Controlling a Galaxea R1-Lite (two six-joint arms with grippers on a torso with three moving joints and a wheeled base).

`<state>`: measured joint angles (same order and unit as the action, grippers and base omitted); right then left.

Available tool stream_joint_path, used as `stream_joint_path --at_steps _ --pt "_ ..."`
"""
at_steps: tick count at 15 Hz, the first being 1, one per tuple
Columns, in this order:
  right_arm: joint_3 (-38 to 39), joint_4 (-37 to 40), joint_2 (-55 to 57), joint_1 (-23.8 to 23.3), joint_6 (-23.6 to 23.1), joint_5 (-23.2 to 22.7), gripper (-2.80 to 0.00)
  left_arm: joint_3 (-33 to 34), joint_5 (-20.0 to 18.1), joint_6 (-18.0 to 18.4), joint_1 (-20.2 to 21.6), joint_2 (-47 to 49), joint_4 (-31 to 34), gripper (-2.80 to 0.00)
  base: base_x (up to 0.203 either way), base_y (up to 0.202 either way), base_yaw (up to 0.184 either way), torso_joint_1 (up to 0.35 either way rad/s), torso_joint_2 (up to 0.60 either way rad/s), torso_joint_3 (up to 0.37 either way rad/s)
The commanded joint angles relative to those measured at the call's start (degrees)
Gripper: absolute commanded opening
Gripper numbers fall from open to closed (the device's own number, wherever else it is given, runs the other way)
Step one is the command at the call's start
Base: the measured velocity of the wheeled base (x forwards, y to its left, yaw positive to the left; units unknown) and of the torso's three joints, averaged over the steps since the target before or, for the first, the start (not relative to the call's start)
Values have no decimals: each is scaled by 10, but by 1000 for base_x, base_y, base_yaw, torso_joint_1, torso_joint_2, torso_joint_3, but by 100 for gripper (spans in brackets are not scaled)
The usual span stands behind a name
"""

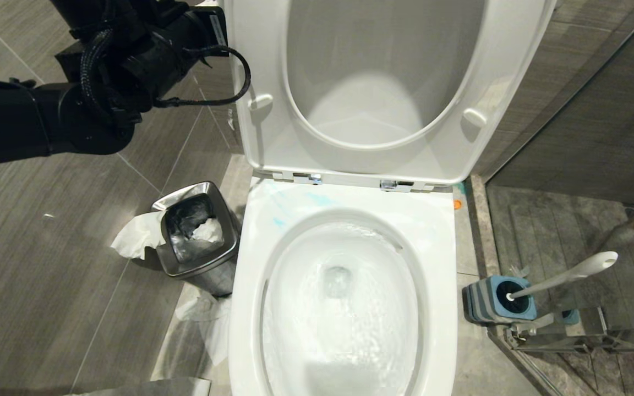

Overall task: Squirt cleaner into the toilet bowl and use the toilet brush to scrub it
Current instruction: Flush the toilet

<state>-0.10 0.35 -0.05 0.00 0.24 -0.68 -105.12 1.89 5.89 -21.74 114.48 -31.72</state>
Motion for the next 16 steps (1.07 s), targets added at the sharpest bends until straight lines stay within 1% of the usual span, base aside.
stream_joint_path --at_steps 1,10,14,16 --pt "0 0 0 -1 0 0 -280 0 0 1 -1 -1 -4 -280 0 0 0 0 0 0" --pt "0 0 0 0 0 0 -280 1 0 1 -5 -18 -3 -280 0 0 0 0 0 0" --pt "0 0 0 -1 0 0 -280 1 0 1 -15 -49 1 -280 0 0 0 0 0 0" --pt "0 0 0 0 0 0 -280 2 1 9 -18 -83 21 -280 0 0 0 0 0 0"
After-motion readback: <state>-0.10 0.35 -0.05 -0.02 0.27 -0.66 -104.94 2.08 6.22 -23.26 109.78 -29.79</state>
